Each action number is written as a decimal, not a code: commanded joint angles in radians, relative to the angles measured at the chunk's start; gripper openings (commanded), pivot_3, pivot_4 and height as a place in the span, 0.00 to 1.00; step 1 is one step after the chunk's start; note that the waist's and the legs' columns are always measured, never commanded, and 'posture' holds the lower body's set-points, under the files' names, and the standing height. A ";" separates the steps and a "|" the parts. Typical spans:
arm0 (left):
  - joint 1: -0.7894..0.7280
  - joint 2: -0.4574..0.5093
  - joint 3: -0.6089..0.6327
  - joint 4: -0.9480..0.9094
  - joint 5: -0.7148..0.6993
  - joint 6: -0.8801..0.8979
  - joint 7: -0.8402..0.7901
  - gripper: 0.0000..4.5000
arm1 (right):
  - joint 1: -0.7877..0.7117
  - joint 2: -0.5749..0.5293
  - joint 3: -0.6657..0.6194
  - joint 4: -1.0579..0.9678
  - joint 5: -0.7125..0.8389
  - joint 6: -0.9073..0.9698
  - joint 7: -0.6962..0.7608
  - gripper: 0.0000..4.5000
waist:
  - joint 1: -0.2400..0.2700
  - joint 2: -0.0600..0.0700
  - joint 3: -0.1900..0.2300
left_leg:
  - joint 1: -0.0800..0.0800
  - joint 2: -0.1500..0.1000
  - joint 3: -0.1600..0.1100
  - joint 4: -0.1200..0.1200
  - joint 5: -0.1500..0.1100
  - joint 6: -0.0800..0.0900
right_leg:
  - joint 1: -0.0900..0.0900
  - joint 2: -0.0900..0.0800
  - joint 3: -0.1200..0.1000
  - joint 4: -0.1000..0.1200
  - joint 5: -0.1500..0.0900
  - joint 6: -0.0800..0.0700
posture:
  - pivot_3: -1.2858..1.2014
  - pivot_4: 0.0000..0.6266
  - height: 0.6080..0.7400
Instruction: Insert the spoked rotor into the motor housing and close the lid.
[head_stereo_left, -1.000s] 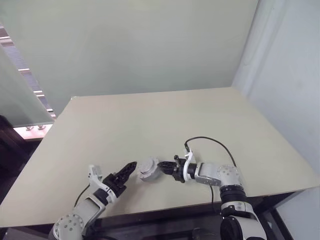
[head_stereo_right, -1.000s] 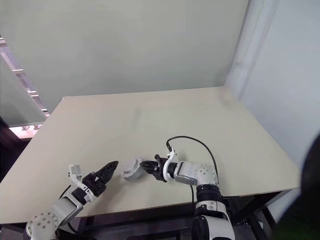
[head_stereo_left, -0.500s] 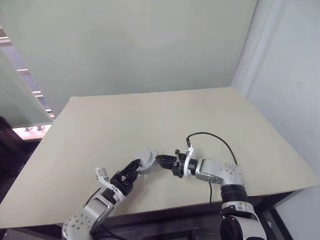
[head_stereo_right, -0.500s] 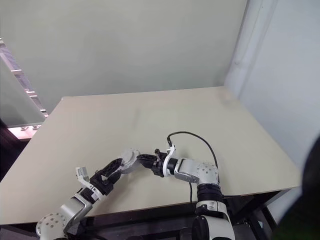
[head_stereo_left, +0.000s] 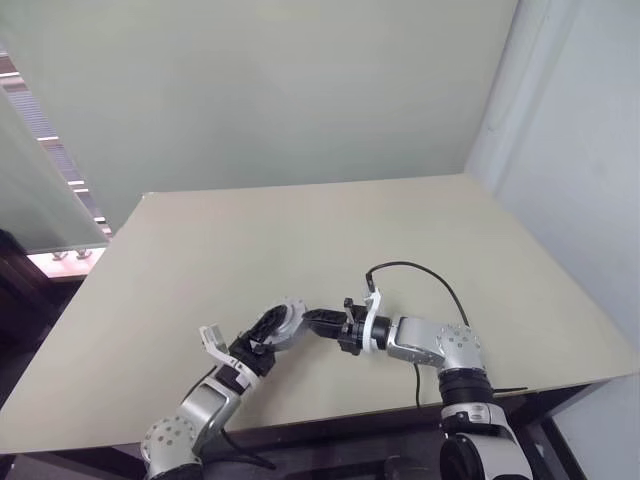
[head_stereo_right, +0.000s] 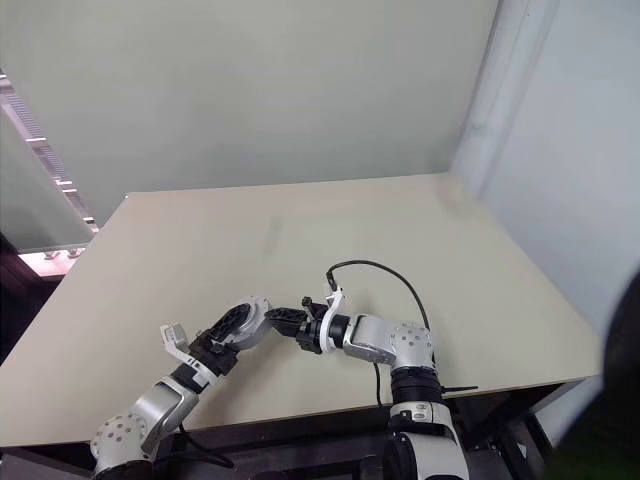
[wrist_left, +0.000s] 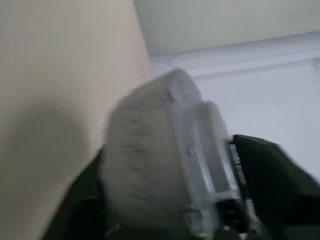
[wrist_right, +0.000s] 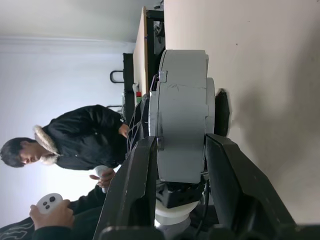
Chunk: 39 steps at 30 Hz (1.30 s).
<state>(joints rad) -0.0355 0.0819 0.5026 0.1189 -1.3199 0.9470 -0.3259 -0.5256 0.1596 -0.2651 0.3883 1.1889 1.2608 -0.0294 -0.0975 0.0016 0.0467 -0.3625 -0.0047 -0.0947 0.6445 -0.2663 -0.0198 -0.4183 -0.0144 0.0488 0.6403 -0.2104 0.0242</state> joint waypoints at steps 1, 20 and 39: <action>-0.003 0.007 -0.016 -0.045 -0.028 0.020 0.012 0.54 | -0.010 0.140 0.003 -0.062 0.076 -0.002 0.015 0.26 | 0.000 0.000 0.000 | 0.000 0.000 0.000 0.000 0.000 0.000 | 0.000 0.000 0.000 0.000 0.000 0.000 | 0.52 0.00 1.00; -0.003 -0.011 -0.024 -0.094 -0.050 -0.051 0.049 0.45 | 0.034 0.064 0.150 -0.145 -0.032 -0.083 0.115 0.00 | 0.000 0.000 0.000 | 0.000 0.000 0.000 0.000 0.000 0.000 | 0.000 0.000 0.000 0.000 0.000 0.000 | 0.52 0.00 1.00; -0.024 0.067 0.038 -0.086 -0.079 -0.107 0.021 0.45 | 0.062 -0.024 0.274 -0.210 -0.356 -0.376 0.394 0.99 | 0.001 -0.001 0.000 | 0.000 0.000 0.000 0.000 0.000 0.000 | 0.000 0.000 0.000 0.000 0.000 0.000 | 0.52 0.00 1.00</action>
<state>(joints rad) -0.0258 0.1328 0.5189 0.0885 -1.3566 0.8571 -0.2709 -0.4547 0.1374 0.0086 0.2122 0.8382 0.9032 0.3360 -0.0967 0.0010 0.0470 -0.3622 -0.0048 -0.0946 0.6448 -0.2664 -0.0198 -0.4186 -0.0144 0.0490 0.6405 -0.2104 0.0241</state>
